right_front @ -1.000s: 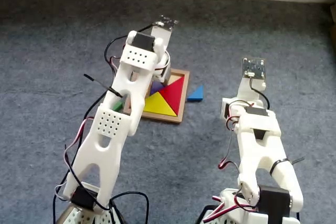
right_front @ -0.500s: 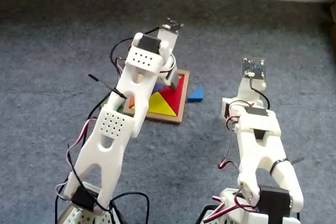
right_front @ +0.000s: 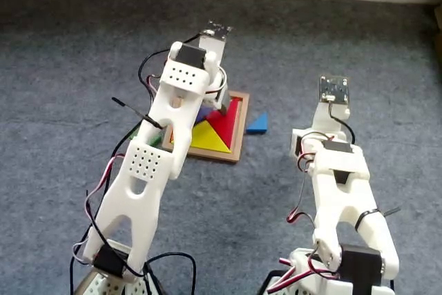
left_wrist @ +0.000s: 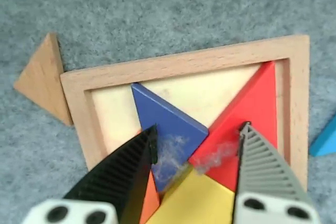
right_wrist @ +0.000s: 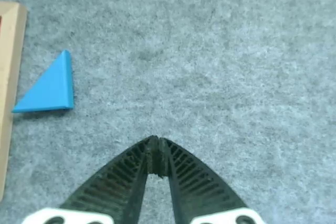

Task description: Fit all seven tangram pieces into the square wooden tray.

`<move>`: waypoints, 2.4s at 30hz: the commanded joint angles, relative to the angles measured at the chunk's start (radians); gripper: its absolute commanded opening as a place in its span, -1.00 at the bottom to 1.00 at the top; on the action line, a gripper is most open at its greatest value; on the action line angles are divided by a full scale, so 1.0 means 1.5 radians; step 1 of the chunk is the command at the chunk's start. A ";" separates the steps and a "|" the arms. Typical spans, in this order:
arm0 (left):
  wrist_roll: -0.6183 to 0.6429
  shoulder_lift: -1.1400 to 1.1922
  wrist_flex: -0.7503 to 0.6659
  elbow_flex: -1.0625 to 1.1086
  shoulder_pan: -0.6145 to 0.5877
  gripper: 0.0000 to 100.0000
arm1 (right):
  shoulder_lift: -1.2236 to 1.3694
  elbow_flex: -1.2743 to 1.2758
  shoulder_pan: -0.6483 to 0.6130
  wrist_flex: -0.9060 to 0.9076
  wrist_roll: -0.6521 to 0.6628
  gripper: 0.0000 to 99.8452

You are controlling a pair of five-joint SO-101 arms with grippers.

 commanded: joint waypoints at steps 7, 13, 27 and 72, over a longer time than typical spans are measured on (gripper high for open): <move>0.008 -0.003 -0.003 -0.081 -0.030 -0.53 | -0.031 -0.007 -0.005 -0.015 -0.002 -0.98; 0.008 -0.002 -0.005 -0.033 -0.027 -0.53 | -0.031 -0.007 -0.005 -0.015 -0.002 -0.98; 0.003 -0.004 -0.007 0.023 0.004 -0.53 | -0.031 -0.007 -0.005 -0.015 -0.002 -0.98; -0.076 -0.188 0.011 0.163 0.024 -0.92 | -0.030 -0.007 -0.005 -0.015 -0.002 -0.98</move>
